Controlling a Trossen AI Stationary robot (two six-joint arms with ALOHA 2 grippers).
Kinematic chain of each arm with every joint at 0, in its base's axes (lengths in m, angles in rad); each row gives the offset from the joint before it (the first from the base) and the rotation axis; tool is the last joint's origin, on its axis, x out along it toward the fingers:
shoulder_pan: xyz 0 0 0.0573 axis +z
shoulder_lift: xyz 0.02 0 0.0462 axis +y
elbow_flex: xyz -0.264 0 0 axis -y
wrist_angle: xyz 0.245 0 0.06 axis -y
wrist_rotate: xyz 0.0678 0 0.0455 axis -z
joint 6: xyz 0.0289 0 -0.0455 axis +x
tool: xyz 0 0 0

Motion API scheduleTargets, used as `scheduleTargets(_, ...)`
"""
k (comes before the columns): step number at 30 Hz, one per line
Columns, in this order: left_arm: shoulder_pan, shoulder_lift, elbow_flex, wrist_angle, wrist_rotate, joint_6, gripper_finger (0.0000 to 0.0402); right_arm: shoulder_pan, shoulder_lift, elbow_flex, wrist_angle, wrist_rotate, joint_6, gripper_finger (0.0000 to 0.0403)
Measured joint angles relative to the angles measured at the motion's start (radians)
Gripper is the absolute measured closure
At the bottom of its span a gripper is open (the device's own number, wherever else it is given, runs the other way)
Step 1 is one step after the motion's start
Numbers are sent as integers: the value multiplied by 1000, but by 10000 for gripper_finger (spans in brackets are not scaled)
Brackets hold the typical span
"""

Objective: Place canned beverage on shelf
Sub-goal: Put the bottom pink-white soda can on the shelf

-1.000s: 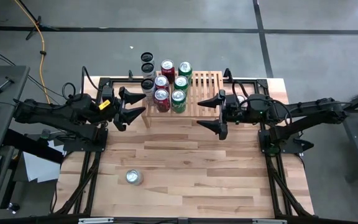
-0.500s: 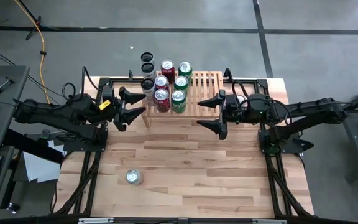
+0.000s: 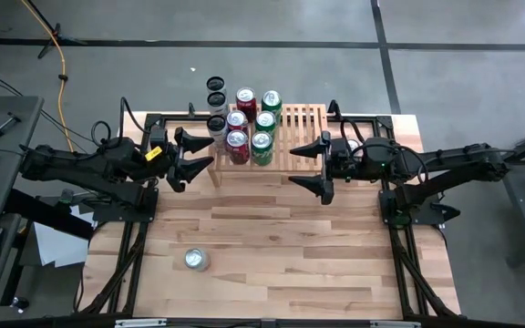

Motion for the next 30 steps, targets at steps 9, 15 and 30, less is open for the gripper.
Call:
scheduleTargets(9,0,0,0,0,0,-2,83,0,0,0,0,0,0,45)
scheduleTargets(15,0,0,0,-26,0,-55,83,0,0,0,0,0,0,45)
scheduleTargets(30,-115,156,423,-720,62,-202,83,0,0,0,1,0,0,45)
